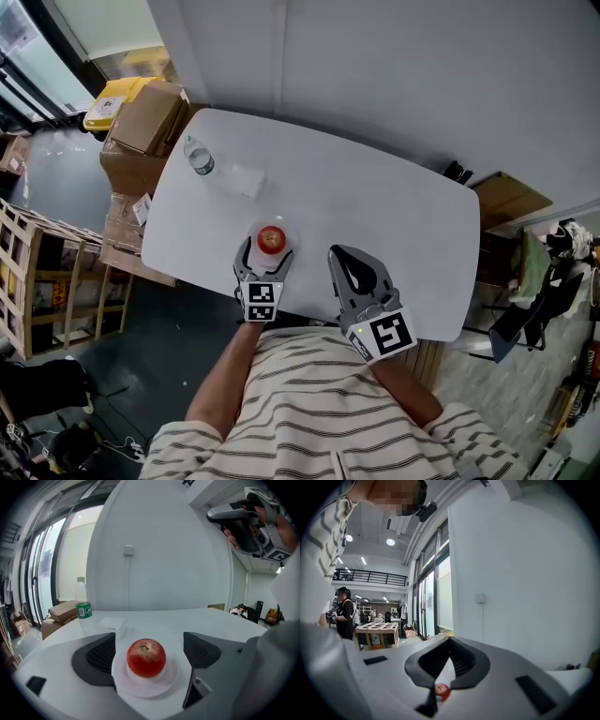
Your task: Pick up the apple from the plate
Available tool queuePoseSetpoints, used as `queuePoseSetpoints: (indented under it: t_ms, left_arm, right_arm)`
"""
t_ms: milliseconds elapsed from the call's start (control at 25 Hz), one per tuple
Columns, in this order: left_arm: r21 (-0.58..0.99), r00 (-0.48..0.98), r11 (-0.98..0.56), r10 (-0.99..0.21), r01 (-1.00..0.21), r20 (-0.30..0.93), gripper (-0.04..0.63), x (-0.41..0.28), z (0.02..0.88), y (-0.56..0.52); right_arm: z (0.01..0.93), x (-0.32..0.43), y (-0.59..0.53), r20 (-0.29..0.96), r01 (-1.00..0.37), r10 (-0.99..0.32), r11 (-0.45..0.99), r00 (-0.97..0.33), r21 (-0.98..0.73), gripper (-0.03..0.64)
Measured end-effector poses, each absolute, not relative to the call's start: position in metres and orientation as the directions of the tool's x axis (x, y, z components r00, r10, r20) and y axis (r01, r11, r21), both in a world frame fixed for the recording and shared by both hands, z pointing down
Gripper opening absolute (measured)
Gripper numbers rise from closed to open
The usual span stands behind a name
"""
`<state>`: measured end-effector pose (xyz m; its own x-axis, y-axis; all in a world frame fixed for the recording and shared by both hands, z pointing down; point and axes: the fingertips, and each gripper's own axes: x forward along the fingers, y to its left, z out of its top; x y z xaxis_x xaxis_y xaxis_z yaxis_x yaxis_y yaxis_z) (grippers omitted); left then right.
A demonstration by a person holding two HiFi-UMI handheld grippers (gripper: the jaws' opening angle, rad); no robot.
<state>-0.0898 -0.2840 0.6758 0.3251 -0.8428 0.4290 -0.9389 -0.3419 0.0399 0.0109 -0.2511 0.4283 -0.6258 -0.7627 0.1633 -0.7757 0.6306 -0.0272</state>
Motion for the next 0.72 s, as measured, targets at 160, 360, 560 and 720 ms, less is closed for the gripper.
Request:
queuePoseSetpoints:
  t_ms: [160, 360, 560, 720]
  left_arm:
    - [0.041, 0.324, -0.341, -0.842, -0.939, 0.432, 0.431, -0.09, 0.683, -0.29]
    - [0.009, 0.316, -0.353, -0.825, -0.936, 0.469, 0.431, -0.089, 0.703, -0.291]
    - [-0.007, 0.306, -0.359, -0.804, -0.933, 0.51, 0.431, -0.092, 0.721, -0.291]
    - [-0.014, 0.297, -0.362, -0.784, -0.932, 0.545, 0.43, -0.094, 0.732, -0.292]
  right_arm:
    - [0.426, 0.012, -0.251, 0.165, -0.778, -0.765, 0.628, -0.622, -0.022, 0.012]
    - [0.427, 0.016, -0.252, 0.168, -0.784, -0.771, 0.621, -0.614, -0.018, 0.012]
    - [0.429, 0.015, -0.253, 0.173, -0.785, -0.771, 0.62, -0.613, -0.017, 0.012]
    - [0.428, 0.014, -0.252, 0.171, -0.784, -0.771, 0.62, -0.613, -0.015, 0.012]
